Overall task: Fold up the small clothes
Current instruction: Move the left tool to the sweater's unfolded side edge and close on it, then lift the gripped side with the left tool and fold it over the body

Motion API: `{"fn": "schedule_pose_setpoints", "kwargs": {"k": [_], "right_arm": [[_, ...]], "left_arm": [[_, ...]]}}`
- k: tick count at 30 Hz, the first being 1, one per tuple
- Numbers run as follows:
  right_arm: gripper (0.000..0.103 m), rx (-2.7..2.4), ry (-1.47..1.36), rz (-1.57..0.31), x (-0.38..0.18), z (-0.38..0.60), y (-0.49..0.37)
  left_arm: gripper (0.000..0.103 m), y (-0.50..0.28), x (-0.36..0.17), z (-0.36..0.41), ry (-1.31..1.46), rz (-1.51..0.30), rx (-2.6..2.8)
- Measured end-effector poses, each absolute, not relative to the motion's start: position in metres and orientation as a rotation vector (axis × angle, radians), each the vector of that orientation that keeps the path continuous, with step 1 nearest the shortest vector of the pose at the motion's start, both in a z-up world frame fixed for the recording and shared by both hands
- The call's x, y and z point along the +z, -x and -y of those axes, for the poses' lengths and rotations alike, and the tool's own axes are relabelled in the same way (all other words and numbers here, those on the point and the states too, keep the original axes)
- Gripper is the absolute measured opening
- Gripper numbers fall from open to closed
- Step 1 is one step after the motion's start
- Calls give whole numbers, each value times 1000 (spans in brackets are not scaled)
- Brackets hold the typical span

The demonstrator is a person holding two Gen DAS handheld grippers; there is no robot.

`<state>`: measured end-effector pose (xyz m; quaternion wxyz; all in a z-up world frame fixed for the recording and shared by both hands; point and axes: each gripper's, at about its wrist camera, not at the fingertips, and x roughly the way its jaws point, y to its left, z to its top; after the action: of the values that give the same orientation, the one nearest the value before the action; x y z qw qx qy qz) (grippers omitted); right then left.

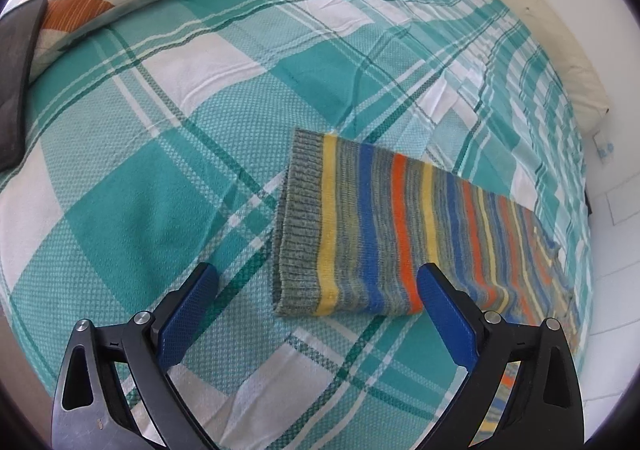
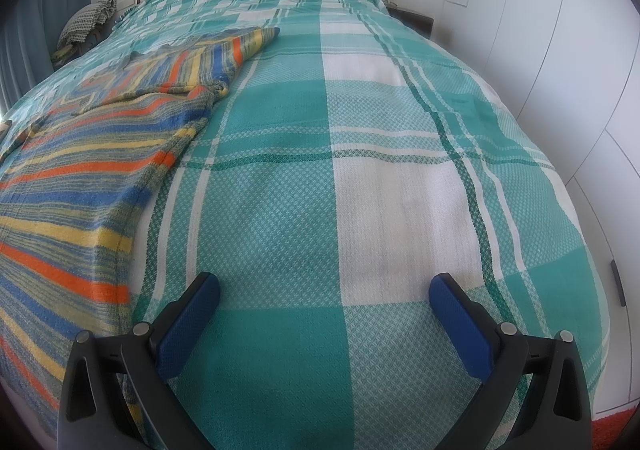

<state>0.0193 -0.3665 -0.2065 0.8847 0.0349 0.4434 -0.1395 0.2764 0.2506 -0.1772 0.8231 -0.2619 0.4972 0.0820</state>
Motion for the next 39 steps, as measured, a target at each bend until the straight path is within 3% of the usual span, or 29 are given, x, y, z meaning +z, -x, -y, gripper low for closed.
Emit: {"fn": "schedule_pose_setpoints", "kwargs": {"k": [2,3,5,12,16,20,22,24,25,26,28,34,37,39], "right_arm": [[103,-290,-72,-922,-207,367,-20],[103,-290,-73,-922,-206,367,-20],[103,-289,-74,-923,-207,366,-19],[103,-287,-77,-922,-208,367,-20],[103,-288,-77,-923,-208,366,-19],[103,-288,-77,-921,-208,367,-20],[103,-288,-77,-921,-208,367,-21],[103,-288,-76,-921,-208,367,-22],[103,-288,-76,-921,-208,367,-21],[103,-288,-77,-921,-208,367,-22],[103,-288,-78,-921,-208,367,-21],[103,-284,-76,-921,-210,368,-25],[103,-284,-75,-921,-210,367,-25],[103,-285,-75,-920,-210,367,-25]], "left_arm": [[65,-286,-181,-243,529,-1073,168],[55,-289,-183,-239,504,-1085,175],[4,-293,-181,-233,462,-1092,173],[4,-298,-86,-166,271,-941,10],[5,-303,-16,-73,142,-836,-224],[5,-299,12,29,43,-800,-445],[10,-300,3,74,4,-836,-519],[44,-305,-20,107,-15,-937,-583],[66,-307,-31,114,-14,-966,-587],[71,-306,-37,113,2,-955,-576],[76,-307,-45,99,69,-939,-543],[77,-314,-118,32,115,-1039,-273],[57,-307,-177,-9,-12,-1170,-55],[62,-296,-171,-51,198,-1120,-118]]}}
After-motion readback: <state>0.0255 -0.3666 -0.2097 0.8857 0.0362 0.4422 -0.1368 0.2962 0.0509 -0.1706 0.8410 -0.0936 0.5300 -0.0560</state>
